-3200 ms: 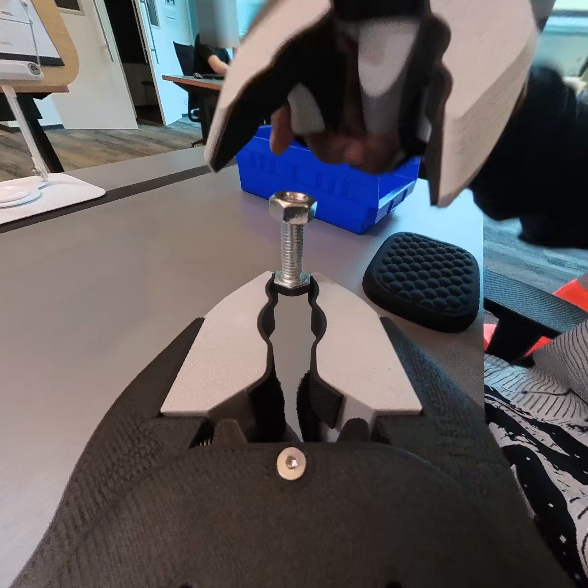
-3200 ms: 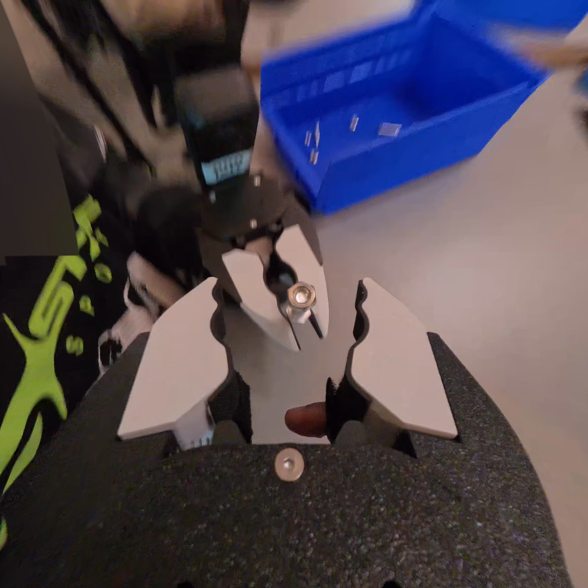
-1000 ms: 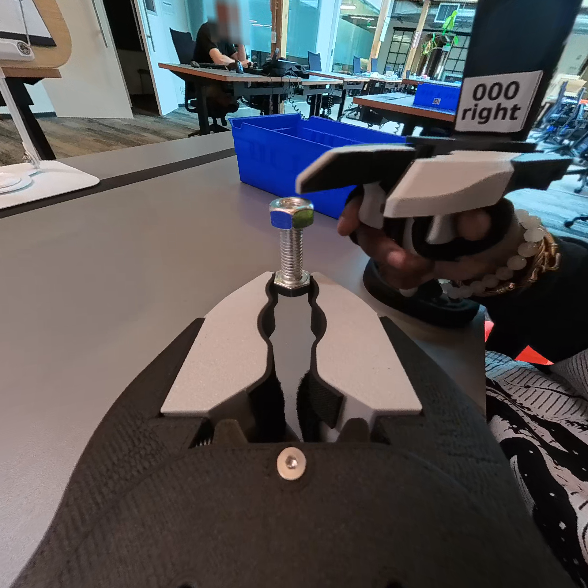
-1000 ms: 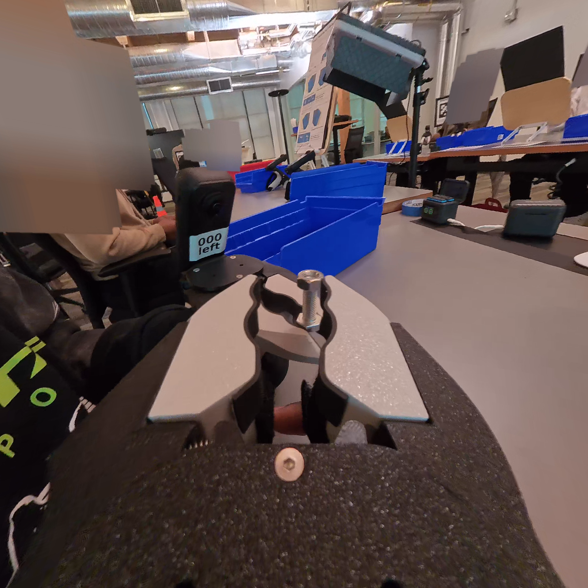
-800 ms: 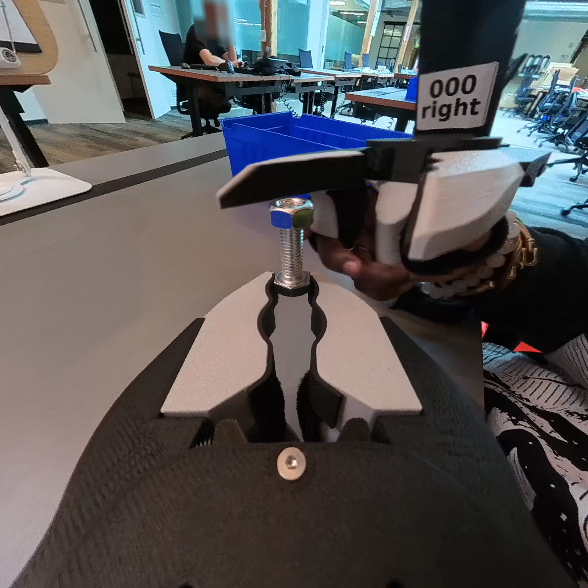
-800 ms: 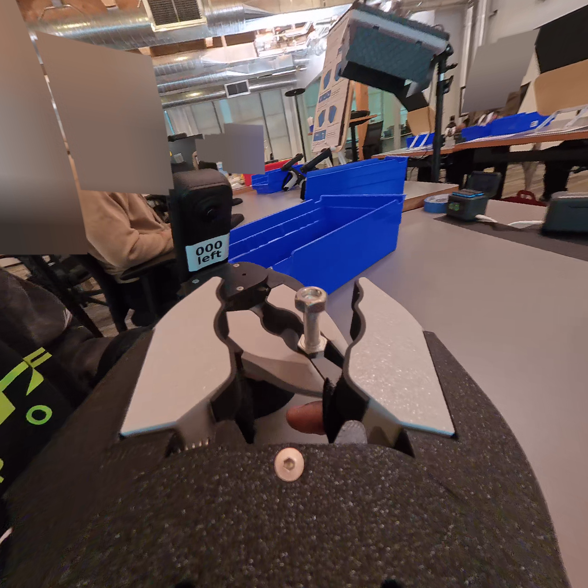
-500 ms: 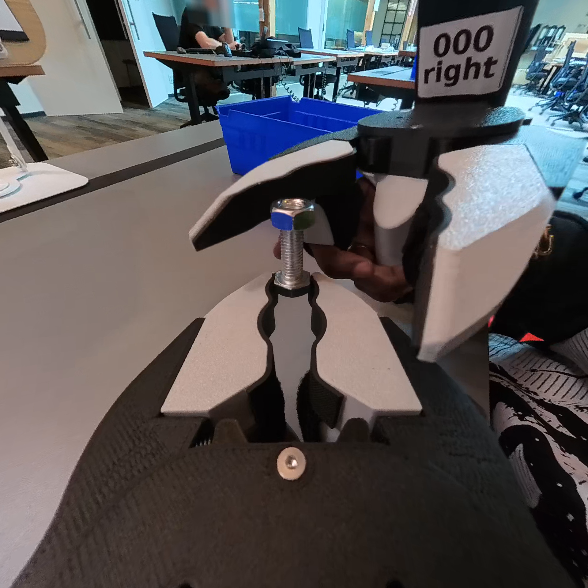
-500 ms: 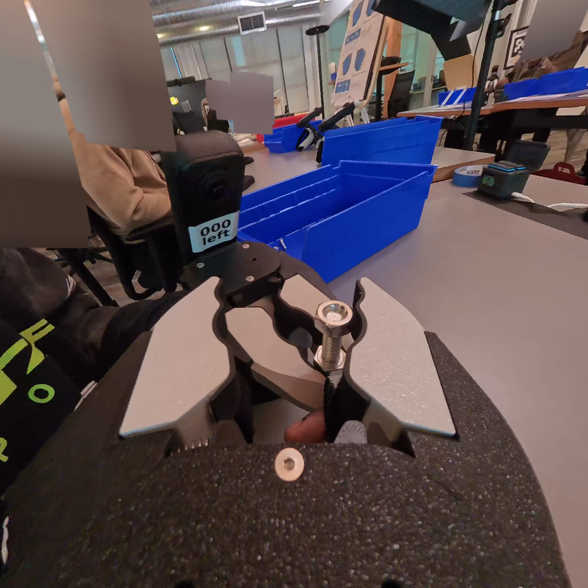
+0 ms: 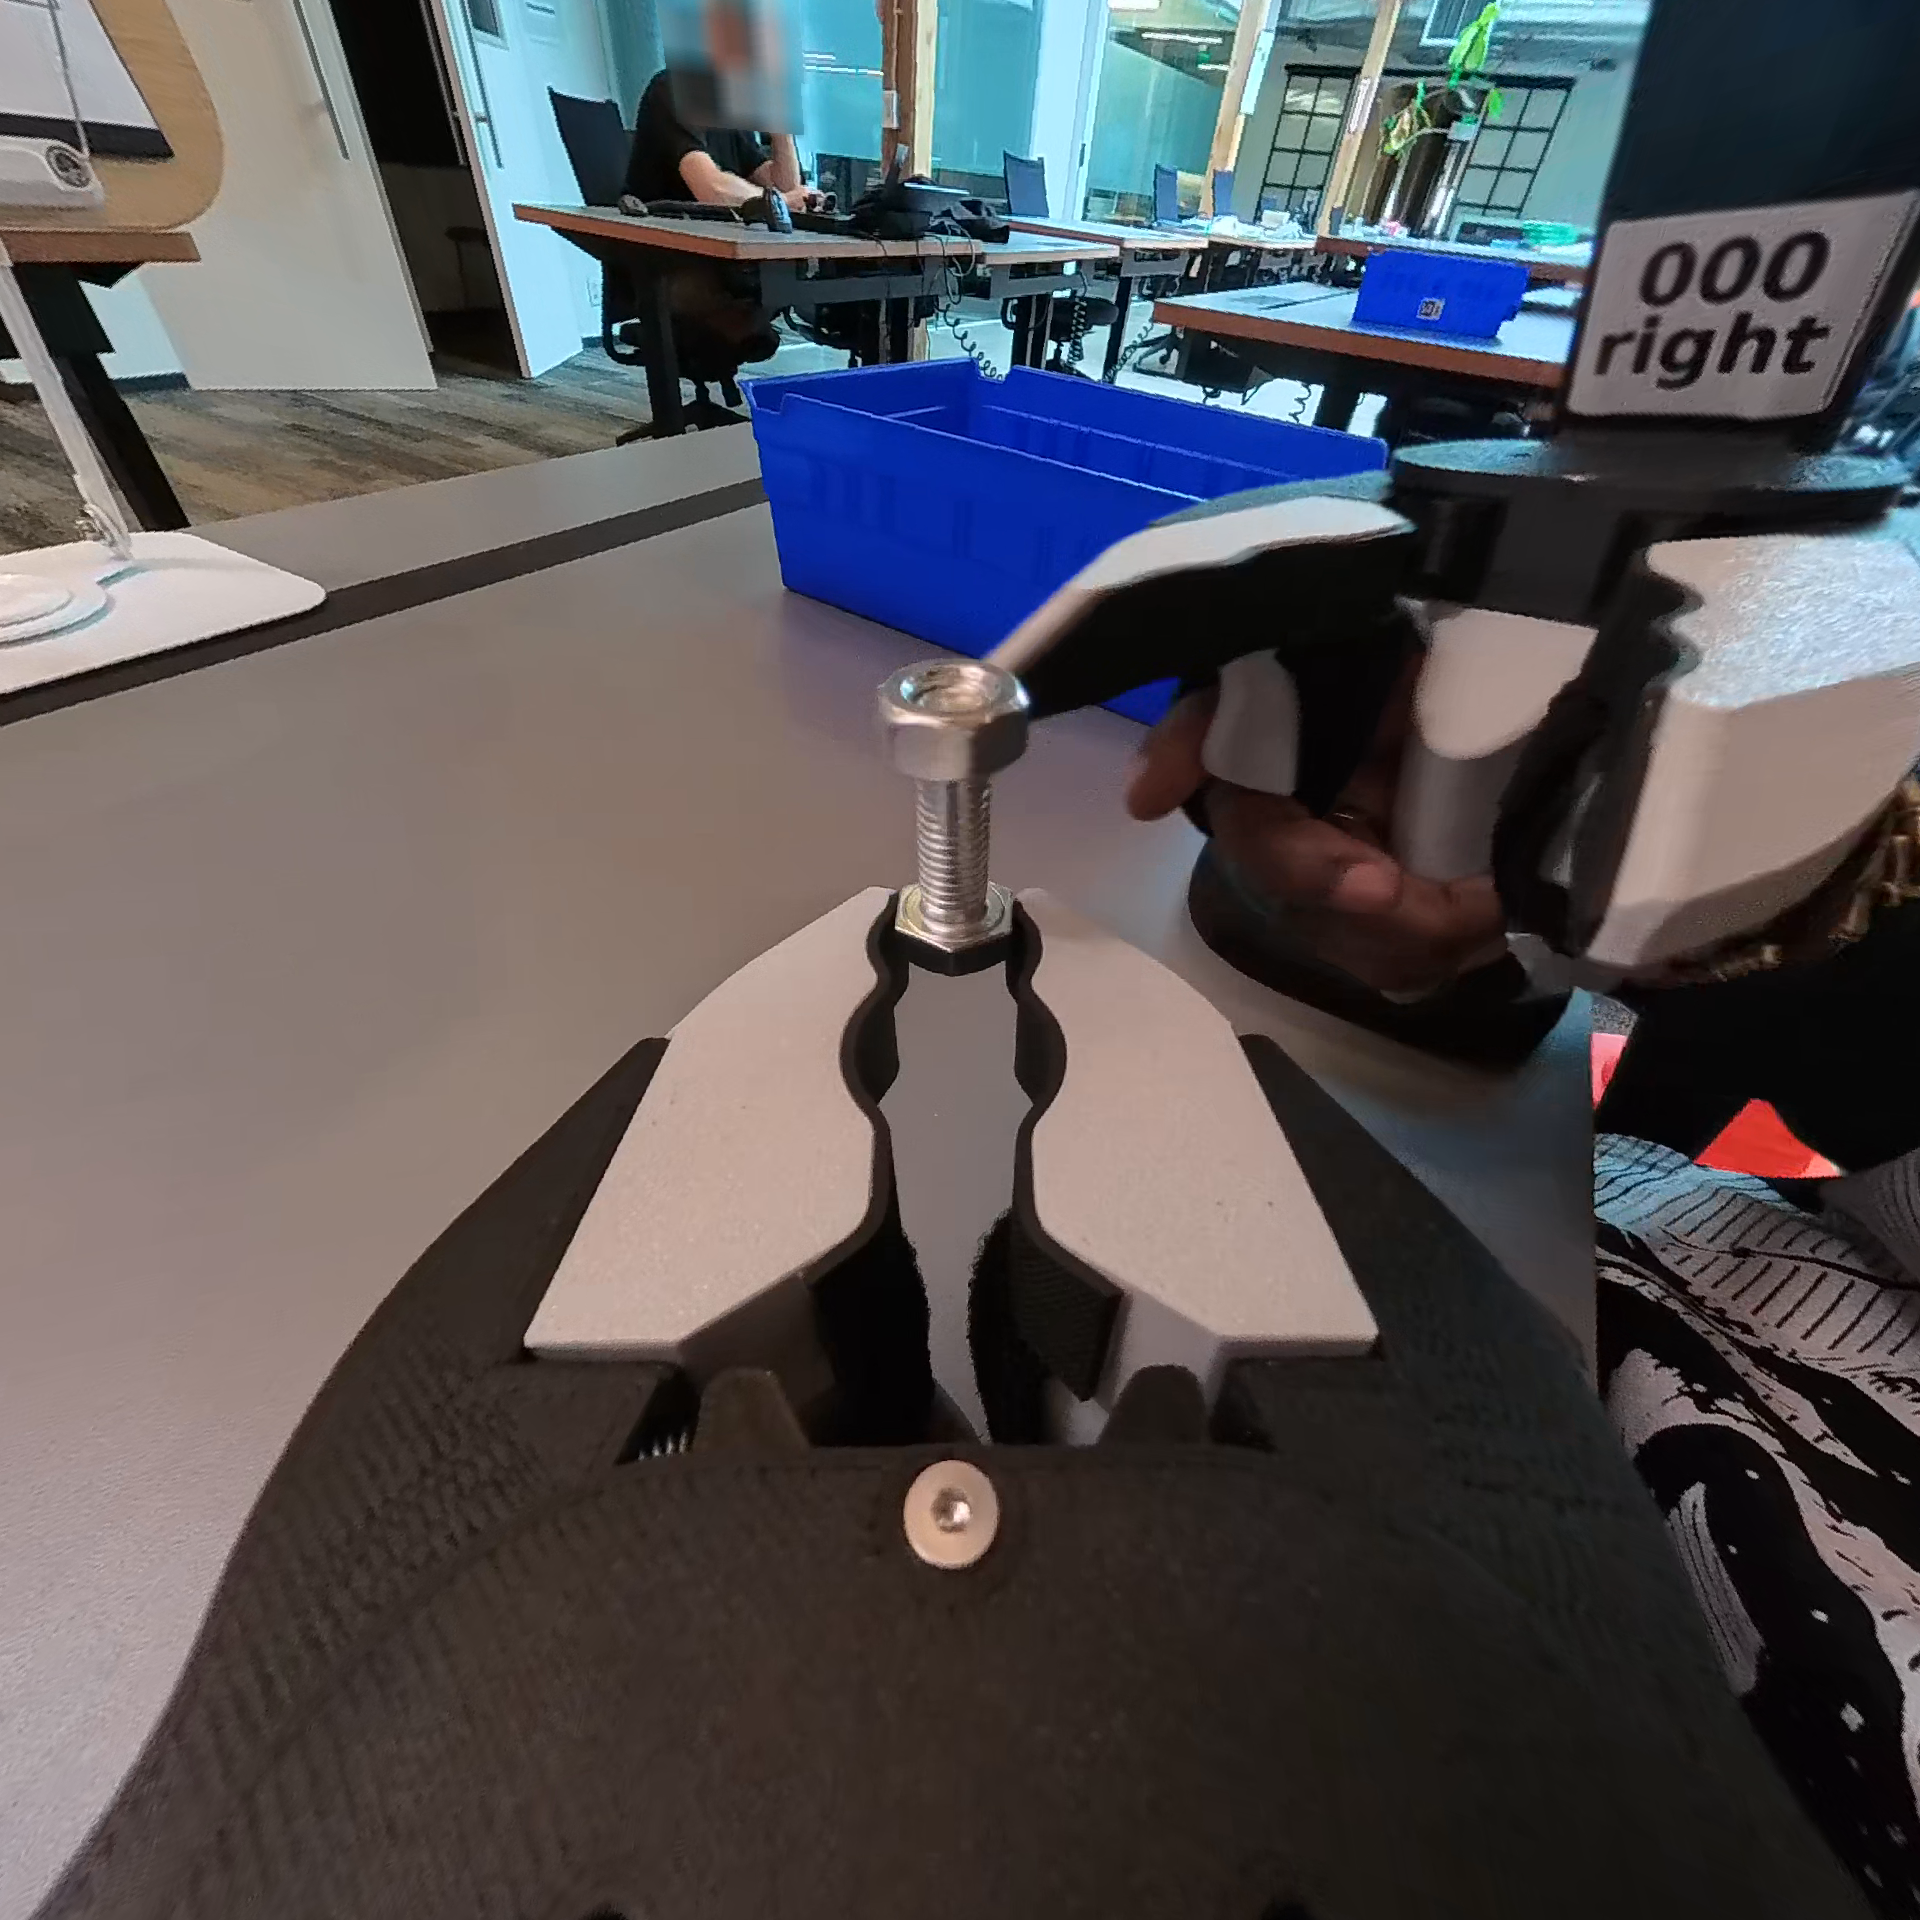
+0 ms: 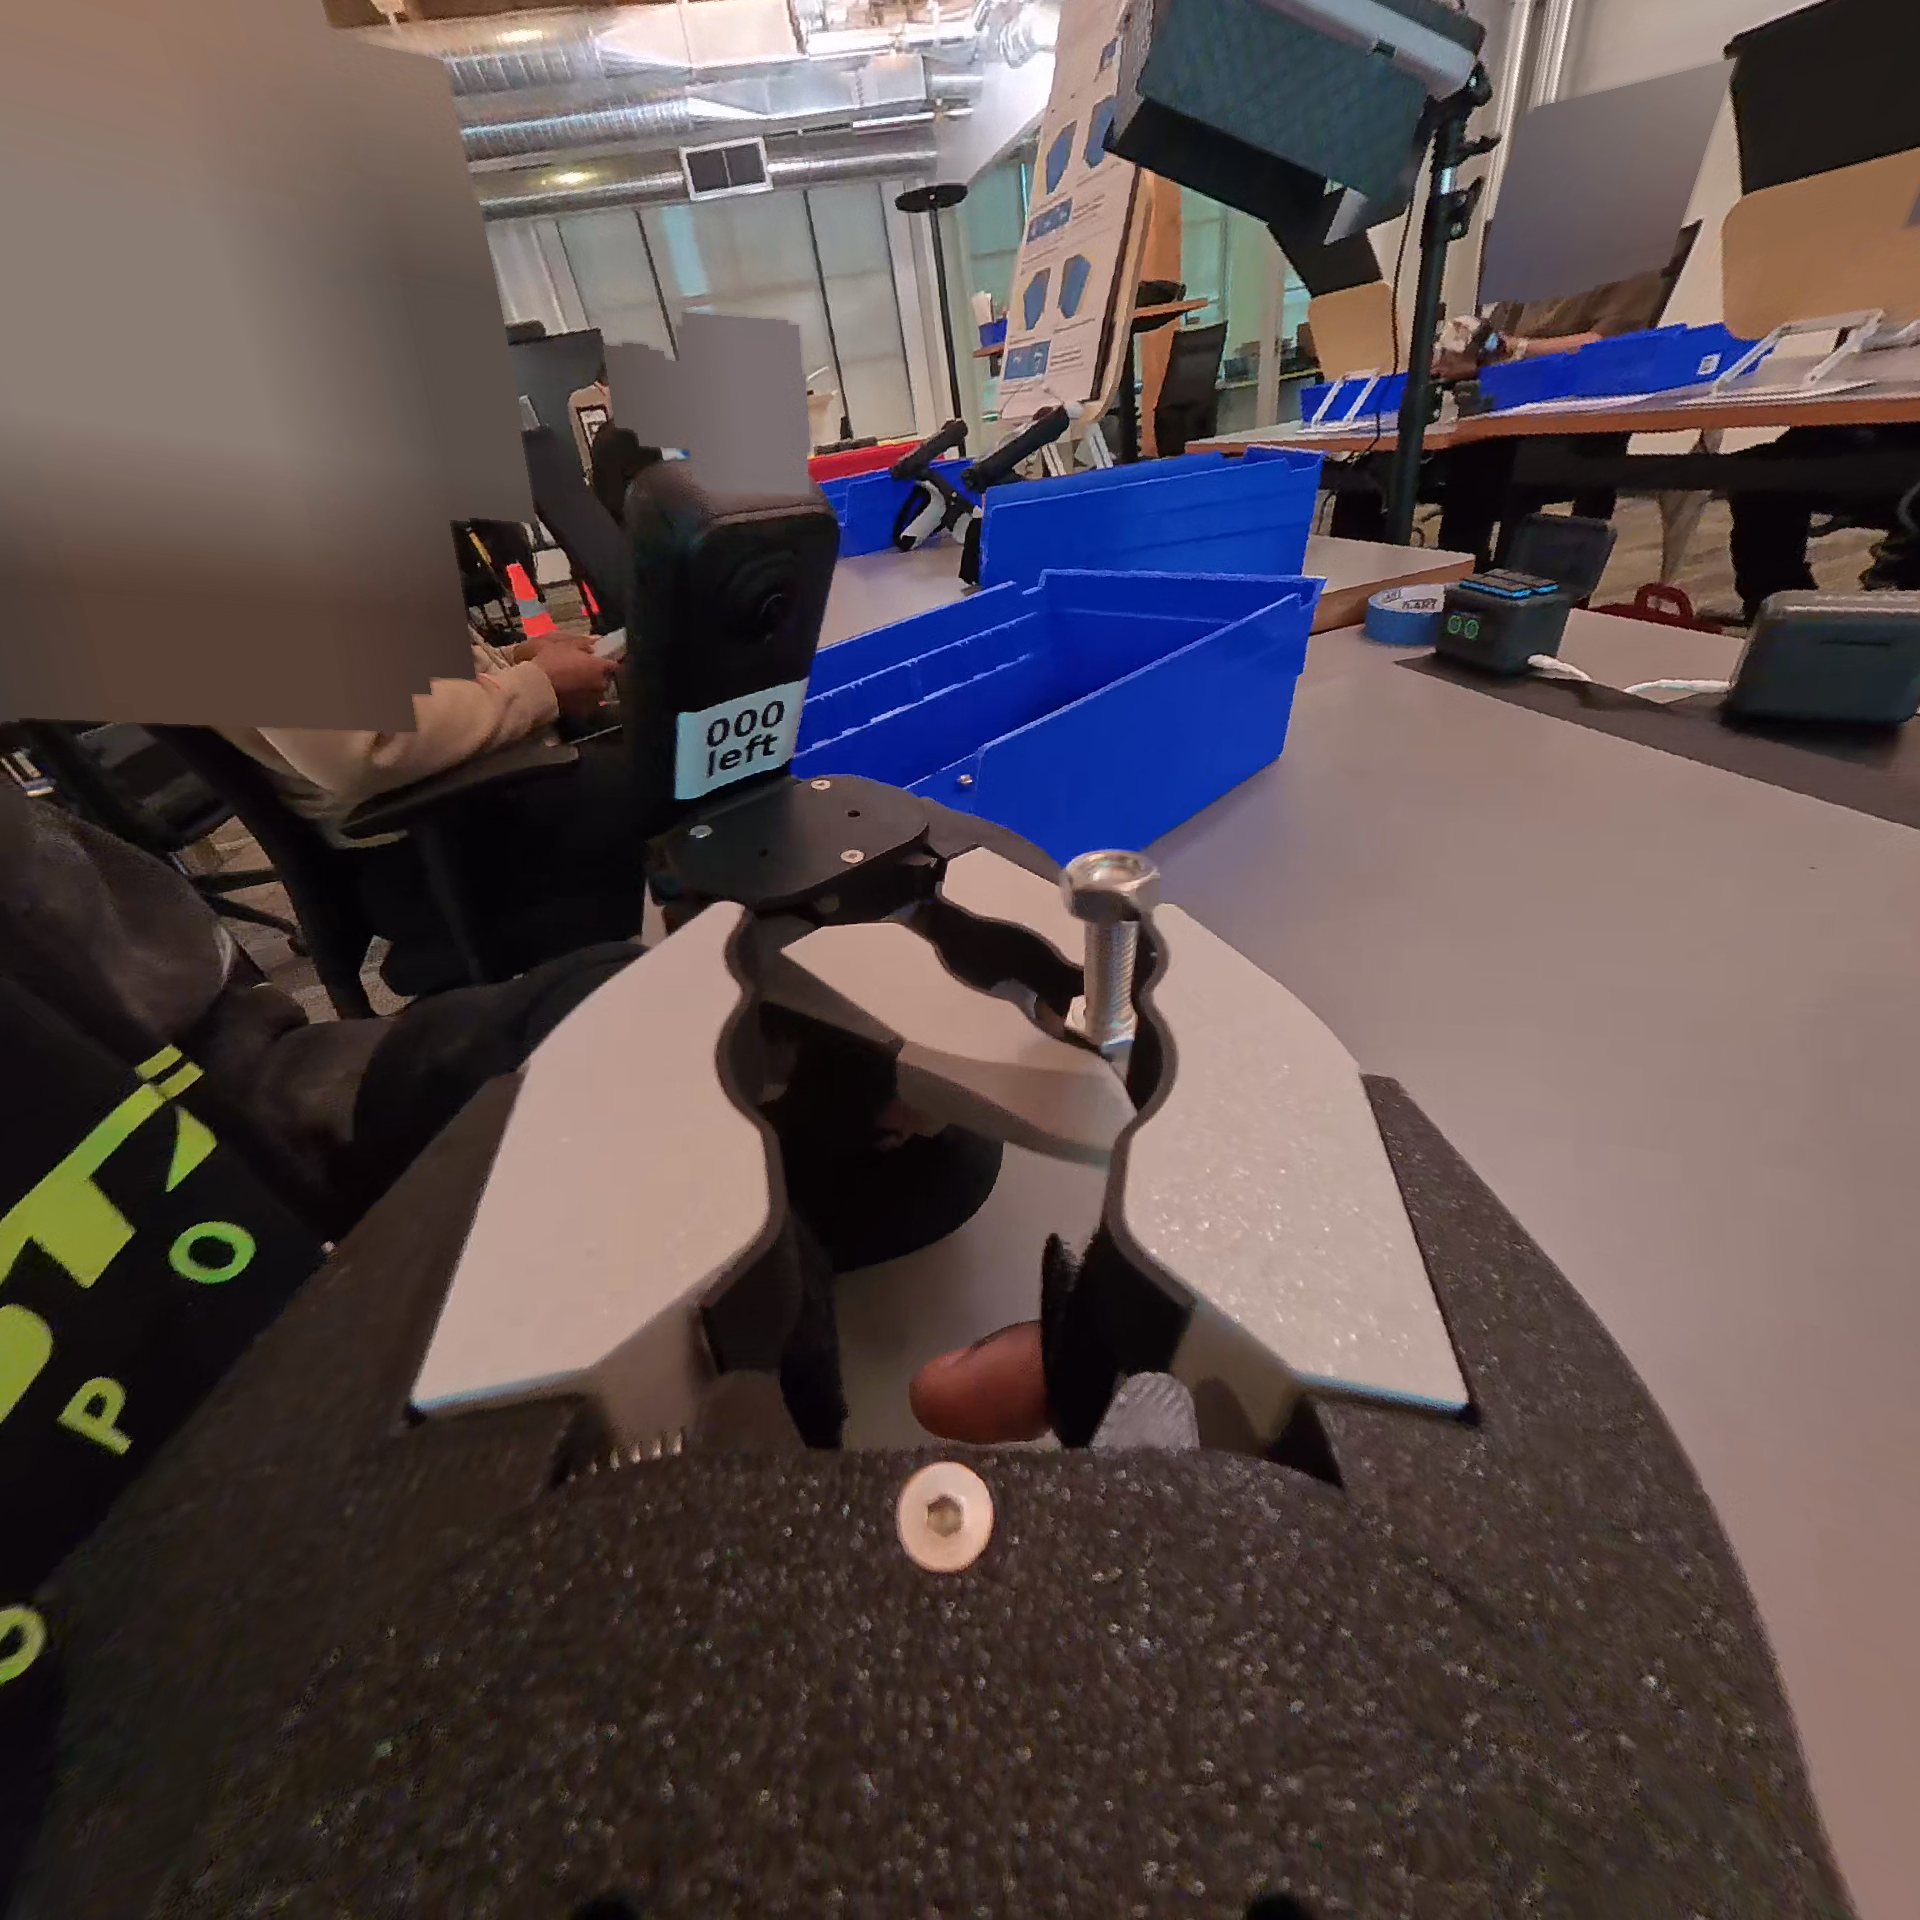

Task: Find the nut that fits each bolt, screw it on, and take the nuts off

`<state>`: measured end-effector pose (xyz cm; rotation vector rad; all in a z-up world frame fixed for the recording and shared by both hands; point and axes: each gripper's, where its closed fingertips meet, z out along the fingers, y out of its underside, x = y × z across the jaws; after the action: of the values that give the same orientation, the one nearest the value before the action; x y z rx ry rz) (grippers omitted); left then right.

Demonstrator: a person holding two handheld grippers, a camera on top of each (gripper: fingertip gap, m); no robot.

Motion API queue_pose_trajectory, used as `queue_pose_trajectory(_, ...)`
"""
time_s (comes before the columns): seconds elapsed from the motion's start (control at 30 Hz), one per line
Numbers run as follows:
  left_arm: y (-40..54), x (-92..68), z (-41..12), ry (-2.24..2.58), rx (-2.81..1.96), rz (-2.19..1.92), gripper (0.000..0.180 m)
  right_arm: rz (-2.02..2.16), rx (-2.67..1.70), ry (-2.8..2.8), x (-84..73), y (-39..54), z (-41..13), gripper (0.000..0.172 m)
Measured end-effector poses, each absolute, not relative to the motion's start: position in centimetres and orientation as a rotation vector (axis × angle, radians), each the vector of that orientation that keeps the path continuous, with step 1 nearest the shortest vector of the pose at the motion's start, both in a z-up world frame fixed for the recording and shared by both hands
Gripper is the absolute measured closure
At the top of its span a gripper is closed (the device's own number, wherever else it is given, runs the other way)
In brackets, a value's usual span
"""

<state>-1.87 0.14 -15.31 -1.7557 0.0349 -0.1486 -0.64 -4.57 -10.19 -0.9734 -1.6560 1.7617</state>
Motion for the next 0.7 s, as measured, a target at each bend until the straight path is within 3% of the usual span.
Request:
queue_pose_trajectory(0.1,0.1,-1.8,-15.3,0.04,-1.756,-0.155,0.163,1.822,-0.932,-1.609,0.6,-4.5,-9.5,0.128)
queue_pose_trajectory(0.17,0.1,-1.7,-15.3,0.046,-1.755,-0.151,0.162,1.817,-0.943,-1.552,0.5,-3.7,-9.4,0.132)
queue_pose_trajectory(0.4,0.1,-1.4,-15.3,0.072,-1.757,-0.14,0.162,1.836,-1.02,-1.506,-2.5,-3.5,-9.5,0.101)
queue_pose_trajectory(0.7,0.2,-1.2,-15.6,0.092,-1.775,-0.117,0.162,1.749,-1.013,-1.638,-3.7,-5.2,-10.4,0.104)
